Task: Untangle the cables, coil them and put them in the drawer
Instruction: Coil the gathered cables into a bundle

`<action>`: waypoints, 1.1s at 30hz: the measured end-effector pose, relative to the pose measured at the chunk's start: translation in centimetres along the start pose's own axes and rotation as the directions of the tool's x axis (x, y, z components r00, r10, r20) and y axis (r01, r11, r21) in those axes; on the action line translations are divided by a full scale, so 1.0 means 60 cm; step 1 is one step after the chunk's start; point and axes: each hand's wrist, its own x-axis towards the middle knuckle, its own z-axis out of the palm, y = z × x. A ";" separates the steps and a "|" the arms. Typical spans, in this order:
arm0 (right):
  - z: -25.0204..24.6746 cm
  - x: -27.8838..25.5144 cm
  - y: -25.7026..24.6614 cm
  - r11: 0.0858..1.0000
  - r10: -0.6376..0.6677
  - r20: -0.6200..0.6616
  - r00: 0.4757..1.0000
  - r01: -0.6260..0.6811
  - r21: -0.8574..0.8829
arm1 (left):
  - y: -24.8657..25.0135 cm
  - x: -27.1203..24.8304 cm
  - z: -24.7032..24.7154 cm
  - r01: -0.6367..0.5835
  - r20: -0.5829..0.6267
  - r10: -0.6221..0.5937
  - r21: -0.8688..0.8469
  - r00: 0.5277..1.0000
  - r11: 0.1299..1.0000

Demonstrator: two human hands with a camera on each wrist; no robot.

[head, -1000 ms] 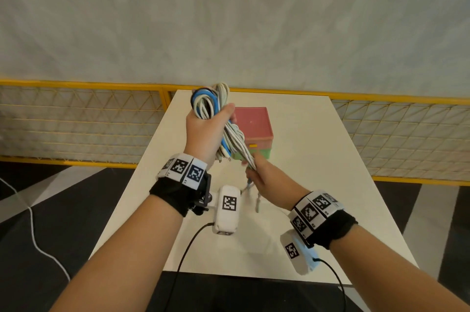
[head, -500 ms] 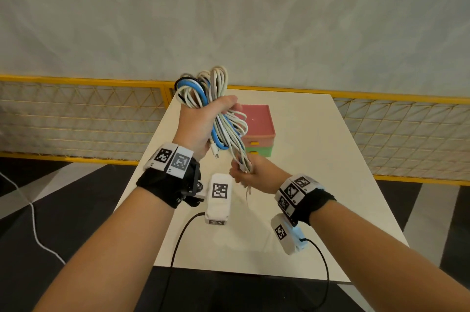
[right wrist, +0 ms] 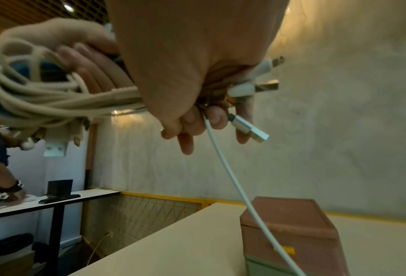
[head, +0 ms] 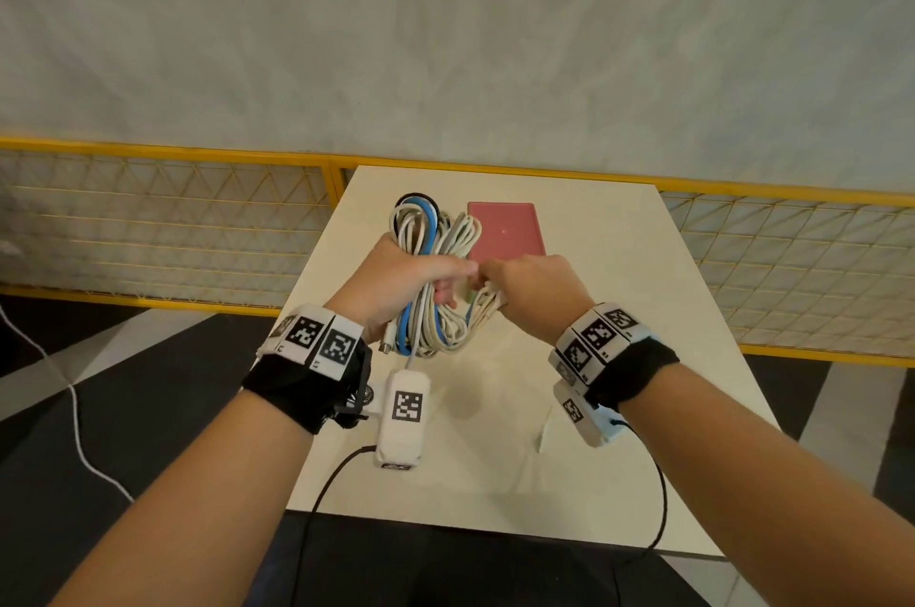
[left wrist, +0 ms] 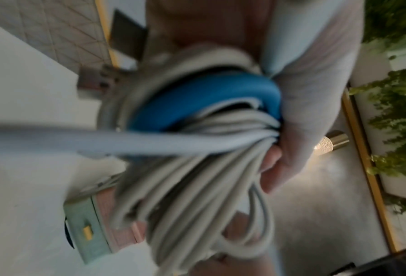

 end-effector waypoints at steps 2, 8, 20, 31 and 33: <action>-0.010 0.004 -0.004 0.998 0.004 0.008 1.000 -0.003 -0.066 | -0.004 -0.001 0.006 0.019 -0.088 -0.014 0.053 0.996 0.998; -0.044 0.019 -0.017 0.981 0.018 -0.030 0.999 -0.023 -0.192 | -0.015 0.000 0.029 0.015 -0.138 -0.010 0.035 0.990 0.999; -0.028 0.010 0.006 0.783 0.280 -0.215 0.936 -0.092 0.616 | 0.003 -0.003 0.032 0.007 -0.014 -0.005 0.147 1.000 0.989; -0.003 -0.014 0.043 0.463 0.257 0.129 0.958 -0.240 0.853 | 0.006 -0.003 -0.005 0.016 -0.189 -0.030 -0.073 0.982 0.997; -0.007 -0.011 0.031 0.336 0.311 0.126 0.942 -0.233 0.913 | 0.003 -0.003 -0.003 0.018 -0.193 -0.035 -0.092 0.981 0.996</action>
